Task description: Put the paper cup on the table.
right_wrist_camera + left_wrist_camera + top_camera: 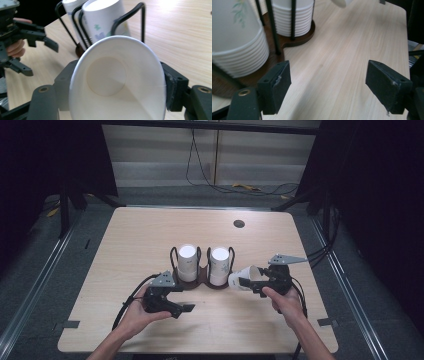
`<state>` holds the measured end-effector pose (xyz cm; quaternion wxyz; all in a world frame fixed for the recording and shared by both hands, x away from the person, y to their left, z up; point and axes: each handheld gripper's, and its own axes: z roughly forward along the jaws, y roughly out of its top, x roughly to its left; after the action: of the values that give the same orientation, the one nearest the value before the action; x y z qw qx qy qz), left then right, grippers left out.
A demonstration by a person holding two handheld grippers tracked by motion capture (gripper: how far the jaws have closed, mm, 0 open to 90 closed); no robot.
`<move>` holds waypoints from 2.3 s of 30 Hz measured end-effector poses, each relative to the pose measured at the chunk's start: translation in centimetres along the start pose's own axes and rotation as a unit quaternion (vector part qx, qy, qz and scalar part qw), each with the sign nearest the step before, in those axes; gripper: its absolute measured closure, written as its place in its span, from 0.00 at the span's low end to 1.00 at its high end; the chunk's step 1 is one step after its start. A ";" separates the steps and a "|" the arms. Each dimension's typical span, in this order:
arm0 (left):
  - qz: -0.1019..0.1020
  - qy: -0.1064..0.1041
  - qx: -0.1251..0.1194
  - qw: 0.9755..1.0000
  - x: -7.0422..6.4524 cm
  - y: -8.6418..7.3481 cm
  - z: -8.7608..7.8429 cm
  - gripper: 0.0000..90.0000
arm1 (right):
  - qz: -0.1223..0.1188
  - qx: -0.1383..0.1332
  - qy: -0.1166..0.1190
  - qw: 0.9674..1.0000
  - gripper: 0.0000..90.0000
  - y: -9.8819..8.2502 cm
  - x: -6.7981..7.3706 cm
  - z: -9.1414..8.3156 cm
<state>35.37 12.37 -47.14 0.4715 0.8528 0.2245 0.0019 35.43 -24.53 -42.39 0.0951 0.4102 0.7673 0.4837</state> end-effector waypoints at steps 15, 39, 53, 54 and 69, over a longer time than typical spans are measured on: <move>-0.022 0.038 0.037 0.998 1.2 -1.3 -1.1 0.21 | 0.003 0.037 -0.074 0.997 0.32 1.3 -2.2 0.5; -0.025 0.064 0.013 0.998 1.5 -1.9 -1.6 0.24 | 0.001 0.147 -0.212 0.966 0.31 2.1 -5.8 2.4; -0.029 0.076 0.017 0.997 1.7 -2.1 -1.7 0.22 | 0.006 0.138 -0.232 0.963 0.24 1.7 -6.6 4.0; -0.029 0.076 0.017 0.997 1.7 -2.1 -1.7 0.22 | 0.007 0.139 -0.231 0.963 0.23 1.6 -6.7 4.1; -0.048 0.066 0.002 0.997 2.2 -2.1 -2.3 0.19 | 0.028 0.121 -0.230 0.965 0.19 0.5 -6.4 4.2</move>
<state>36.03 16.01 -48.01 0.4535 0.8400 0.2959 0.0352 42.07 -26.24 -45.77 0.2050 0.5402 0.7657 0.2828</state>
